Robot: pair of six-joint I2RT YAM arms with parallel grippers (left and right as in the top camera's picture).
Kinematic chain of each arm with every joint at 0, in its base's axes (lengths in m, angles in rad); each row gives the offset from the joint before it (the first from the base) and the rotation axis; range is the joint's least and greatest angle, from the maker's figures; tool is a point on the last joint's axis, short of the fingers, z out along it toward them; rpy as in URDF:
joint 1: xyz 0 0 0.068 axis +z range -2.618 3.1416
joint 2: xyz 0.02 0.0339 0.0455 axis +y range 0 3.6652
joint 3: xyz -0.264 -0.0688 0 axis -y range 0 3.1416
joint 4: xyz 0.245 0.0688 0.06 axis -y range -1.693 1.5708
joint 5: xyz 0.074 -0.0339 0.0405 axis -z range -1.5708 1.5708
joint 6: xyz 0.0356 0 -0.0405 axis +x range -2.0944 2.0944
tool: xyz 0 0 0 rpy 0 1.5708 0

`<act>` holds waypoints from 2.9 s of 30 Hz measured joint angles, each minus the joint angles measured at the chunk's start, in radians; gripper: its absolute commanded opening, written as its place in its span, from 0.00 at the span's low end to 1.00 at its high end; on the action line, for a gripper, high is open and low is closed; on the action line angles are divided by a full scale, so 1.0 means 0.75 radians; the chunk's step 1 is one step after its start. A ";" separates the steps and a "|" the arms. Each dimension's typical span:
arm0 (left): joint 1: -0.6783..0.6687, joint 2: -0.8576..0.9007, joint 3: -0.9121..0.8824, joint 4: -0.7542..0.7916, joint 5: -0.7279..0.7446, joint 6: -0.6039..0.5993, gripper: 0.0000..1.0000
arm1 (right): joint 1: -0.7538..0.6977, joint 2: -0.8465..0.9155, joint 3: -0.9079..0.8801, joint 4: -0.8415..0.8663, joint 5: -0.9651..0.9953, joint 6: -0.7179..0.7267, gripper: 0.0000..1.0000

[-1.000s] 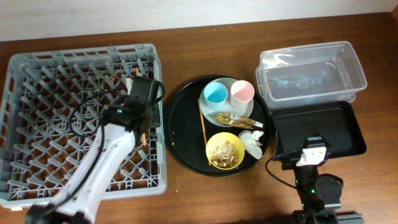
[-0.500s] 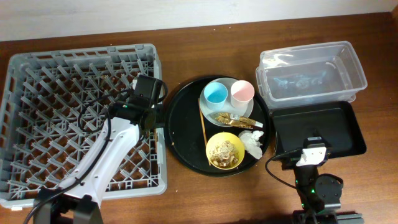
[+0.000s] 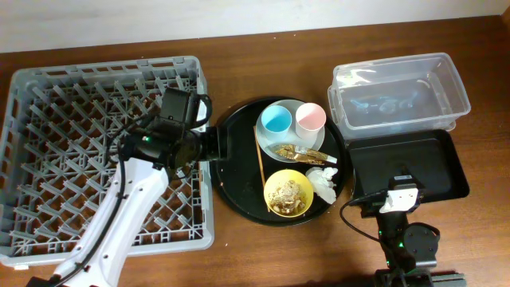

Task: Sort waste into correct bins and load items into the dishwasher rack

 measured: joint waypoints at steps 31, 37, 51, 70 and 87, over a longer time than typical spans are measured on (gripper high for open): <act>-0.360 0.592 0.000 0.394 -0.213 -0.291 0.31 | 0.000 0.000 0.000 0.000 0.001 -0.001 0.99; -0.360 0.656 0.005 0.409 -0.222 -0.300 0.22 | 0.000 0.000 0.000 0.000 0.001 -0.001 0.99; -0.360 0.626 0.022 0.375 -0.298 -0.309 0.01 | 0.000 0.000 0.000 0.000 0.000 -0.001 0.99; -0.012 -0.044 0.009 -0.125 -0.487 0.064 0.01 | 0.000 0.000 0.000 0.000 0.000 0.000 0.99; 0.012 -0.043 -0.046 -0.035 -0.450 -0.021 0.03 | 0.000 0.000 0.000 0.000 0.000 -0.001 0.99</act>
